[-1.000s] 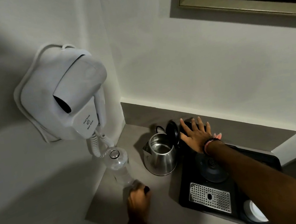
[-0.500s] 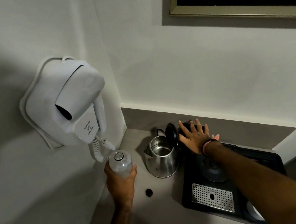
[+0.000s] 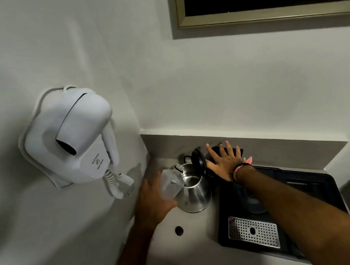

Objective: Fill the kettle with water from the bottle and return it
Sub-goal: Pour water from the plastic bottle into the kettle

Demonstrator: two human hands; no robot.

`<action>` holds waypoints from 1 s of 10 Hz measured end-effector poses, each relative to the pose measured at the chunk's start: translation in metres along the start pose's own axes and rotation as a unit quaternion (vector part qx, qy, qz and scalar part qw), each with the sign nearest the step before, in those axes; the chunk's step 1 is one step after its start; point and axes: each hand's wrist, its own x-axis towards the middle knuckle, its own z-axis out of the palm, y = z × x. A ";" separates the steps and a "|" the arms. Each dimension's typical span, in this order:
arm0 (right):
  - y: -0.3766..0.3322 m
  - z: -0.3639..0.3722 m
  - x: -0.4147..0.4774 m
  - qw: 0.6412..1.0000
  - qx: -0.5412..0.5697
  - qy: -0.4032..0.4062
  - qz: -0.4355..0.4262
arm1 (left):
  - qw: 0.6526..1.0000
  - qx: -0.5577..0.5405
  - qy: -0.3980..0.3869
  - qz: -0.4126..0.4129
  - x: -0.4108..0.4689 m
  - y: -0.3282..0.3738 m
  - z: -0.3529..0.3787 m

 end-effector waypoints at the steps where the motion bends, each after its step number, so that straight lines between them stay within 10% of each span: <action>1: 0.000 -0.003 -0.002 1.000 -0.016 0.002 -0.013 | 0.998 0.069 -0.013 0.008 0.004 0.008 -0.006; 10: 0.007 0.005 0.009 0.999 -0.033 0.014 -0.033 | 0.937 0.341 -0.065 0.020 0.018 0.041 -0.024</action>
